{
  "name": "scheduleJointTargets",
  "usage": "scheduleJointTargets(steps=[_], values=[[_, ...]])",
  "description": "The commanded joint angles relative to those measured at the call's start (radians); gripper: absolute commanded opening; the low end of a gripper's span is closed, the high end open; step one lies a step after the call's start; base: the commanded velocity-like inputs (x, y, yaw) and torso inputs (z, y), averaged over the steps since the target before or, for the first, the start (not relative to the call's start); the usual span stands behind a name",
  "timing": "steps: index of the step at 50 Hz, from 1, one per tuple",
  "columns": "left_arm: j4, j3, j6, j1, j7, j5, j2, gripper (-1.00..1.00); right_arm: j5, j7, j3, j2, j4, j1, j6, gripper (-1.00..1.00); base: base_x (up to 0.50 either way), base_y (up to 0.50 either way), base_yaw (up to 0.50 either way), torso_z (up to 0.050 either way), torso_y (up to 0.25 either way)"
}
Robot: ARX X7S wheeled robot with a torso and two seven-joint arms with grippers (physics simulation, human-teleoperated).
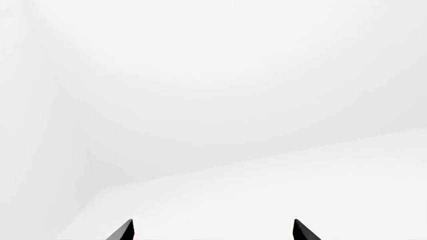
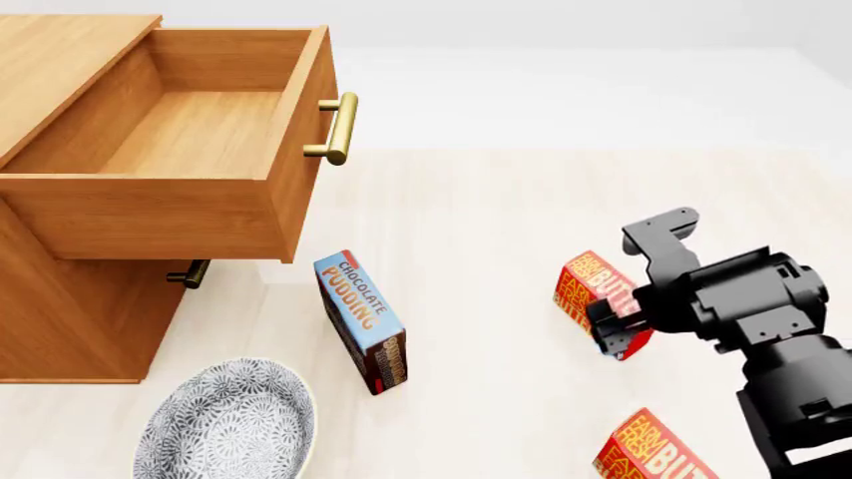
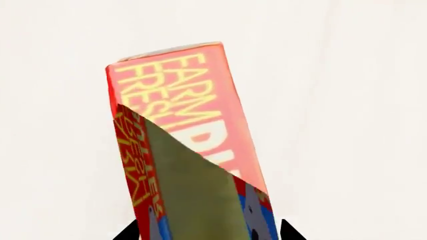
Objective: Put the butter at the front in the top drawer of the cabinet and close it.
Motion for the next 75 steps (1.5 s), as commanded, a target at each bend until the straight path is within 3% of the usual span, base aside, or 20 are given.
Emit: scheduleJointTargets(steps=[1,15,16,29,55,75], values=[[-0.001,-0.001,-0.005,-0.001,-0.001,-0.001,0.001,1.0,0.0,0.001,0.001,-0.008,0.034,-0.01,-0.018,1.0,0.0,0.0,0.0,0.0,0.0],[-0.001,-0.002,-0.006,-0.001,0.0,0.0,0.001,1.0,0.011,0.01,0.01,0.008,-0.002,-0.034,0.0,1.0,0.0,0.0,0.0,0.0,0.0],[-0.001,-0.002,-0.006,-0.001,0.0,0.001,0.001,1.0,0.011,0.011,0.01,0.01,-0.008,-0.035,0.002,-1.0,0.0,0.0,0.0,0.0,0.0],[-0.001,-0.004,-0.005,0.0,0.001,0.001,0.001,1.0,0.017,0.015,0.011,0.027,-0.065,-0.03,0.037,-1.0,0.0,0.0,0.0,0.0,0.0],[-0.029,-0.025,-0.037,-0.005,0.031,-0.041,0.009,1.0,0.054,0.051,0.027,0.158,-0.537,0.141,0.338,-1.0,0.0,0.0,0.0,0.0,0.001],[-0.054,-0.043,-0.064,-0.01,0.058,-0.078,0.016,1.0,0.065,0.071,0.047,0.181,-0.679,0.23,0.43,-1.0,0.0,0.0,0.0,0.0,0.063]])
